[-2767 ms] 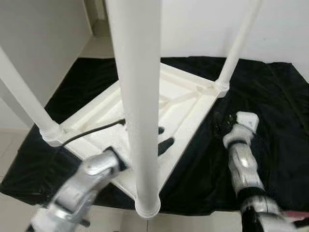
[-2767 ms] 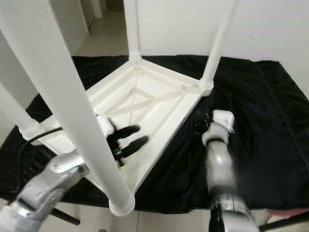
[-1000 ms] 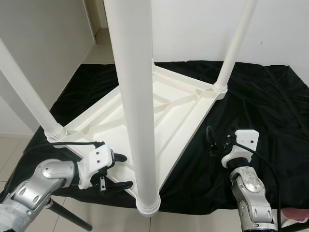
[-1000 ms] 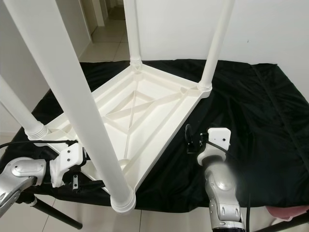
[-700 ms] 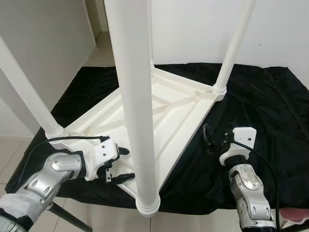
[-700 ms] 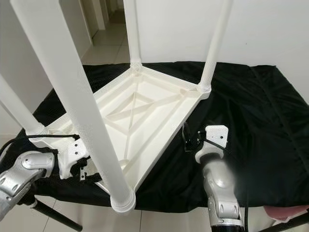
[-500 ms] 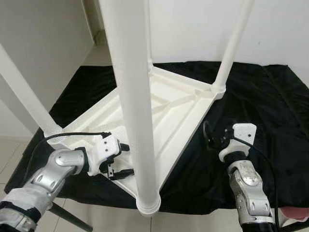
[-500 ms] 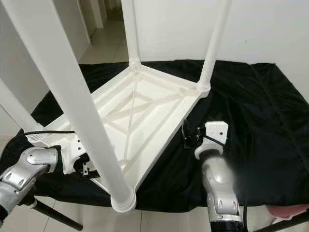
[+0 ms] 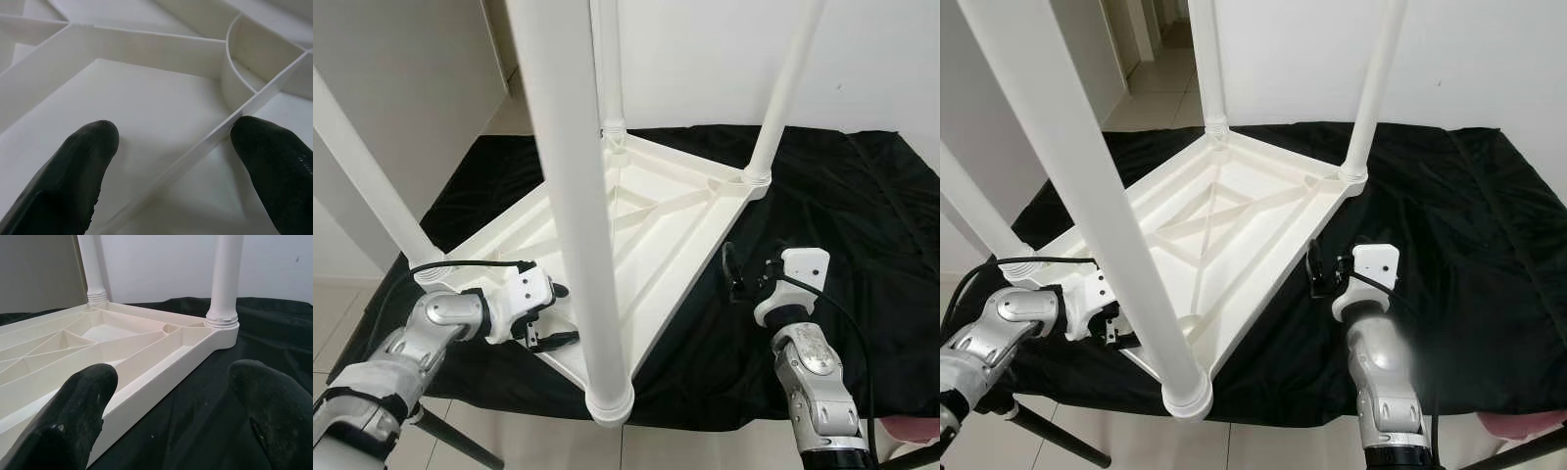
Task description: Building children table
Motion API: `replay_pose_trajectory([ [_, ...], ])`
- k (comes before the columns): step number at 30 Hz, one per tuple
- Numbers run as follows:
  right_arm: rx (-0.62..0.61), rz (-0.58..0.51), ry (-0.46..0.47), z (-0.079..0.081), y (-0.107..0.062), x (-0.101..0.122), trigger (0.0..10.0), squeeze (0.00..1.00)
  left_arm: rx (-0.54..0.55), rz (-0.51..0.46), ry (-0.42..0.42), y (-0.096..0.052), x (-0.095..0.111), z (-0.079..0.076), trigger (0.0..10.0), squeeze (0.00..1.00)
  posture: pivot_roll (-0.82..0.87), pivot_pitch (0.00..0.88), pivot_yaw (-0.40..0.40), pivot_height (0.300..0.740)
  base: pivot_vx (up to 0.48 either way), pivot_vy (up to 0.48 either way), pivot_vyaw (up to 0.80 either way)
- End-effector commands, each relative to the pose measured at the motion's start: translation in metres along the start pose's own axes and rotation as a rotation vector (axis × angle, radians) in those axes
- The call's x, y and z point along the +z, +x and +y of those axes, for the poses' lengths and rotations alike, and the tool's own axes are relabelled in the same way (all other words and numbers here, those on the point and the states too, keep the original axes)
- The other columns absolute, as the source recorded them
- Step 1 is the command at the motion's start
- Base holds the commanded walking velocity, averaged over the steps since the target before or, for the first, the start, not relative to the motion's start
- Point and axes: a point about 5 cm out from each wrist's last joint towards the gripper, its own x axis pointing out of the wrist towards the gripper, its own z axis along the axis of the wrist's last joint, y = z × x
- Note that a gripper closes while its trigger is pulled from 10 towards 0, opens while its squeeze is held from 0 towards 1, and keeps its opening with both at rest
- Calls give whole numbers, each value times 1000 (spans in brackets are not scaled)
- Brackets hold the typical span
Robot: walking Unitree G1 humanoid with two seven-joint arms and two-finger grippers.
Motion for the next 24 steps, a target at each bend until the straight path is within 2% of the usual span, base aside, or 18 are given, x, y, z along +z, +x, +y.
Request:
replay_pose_trajectory([
  [1, 14, -1, 9, 4, 2, 1, 10000, 0, 17, 81, -33, -4, -14, 2, 10000, 0, -74, 60, 98, 740, 0, 0, 0],
  [3, 19, -2, 9, 6, 3, 1, 10000, 0, 21, 93, -35, -4, -15, 5, 10000, 0, -74, 60, 98, 740, 0, 0, 0],
  [5, 26, -1, 7, 6, 3, 2, 10000, 0, 4, 113, 6, -6, -16, 7, 10000, 0, -71, 69, 96, 740, 0, 0, 0],
  [7, 35, 4, -1, 7, 1, 0, 10000, 0, -58, 110, 6, -11, -17, 5, 10000, 0, -75, 67, 97, 740, 0, 0, 0],
  [13, 35, 10, -4, 6, -1, -1, 10000, 0, -102, 115, 12, -11, -19, 1, 10000, 0, -77, 64, 98, 740, 0, 0, 0],
  [15, 37, 11, -7, 6, -1, -2, 10000, 0, -174, 119, 14, -10, -22, -6, 10000, 0, -84, 52, 103, 740, 0, 0, 0],
  [17, 38, 10, -7, 7, -1, -1, 10000, 0, -199, 123, 17, -9, -22, -8, 10000, 0, -84, 52, 103, 740, 0, 0, 0],
  [18, 42, 10, -7, 7, -1, -1, 10000, 0, -224, 122, 18, -9, -23, -10, 6824, 0, -85, 49, 105, 740, 0, 0, 0],
  [19, 44, 10, -8, 8, -1, -1, 10000, 0, -250, 124, 10, -9, -24, -12, 2902, 0, -87, 49, 108, 740, 0, 0, 0],
  [23, 47, 11, -10, 8, -1, -2, 10000, 0, -283, 122, 6, -9, -26, -17, 3098, 0, -87, 48, 109, 740, 0, 0, 0],
  [24, 46, 11, -11, 8, -2, -2, 10000, 0, -293, 120, 3, -9, -26, -19, 0, 0, -88, 48, 110, 740, 0, 0, 0],
])
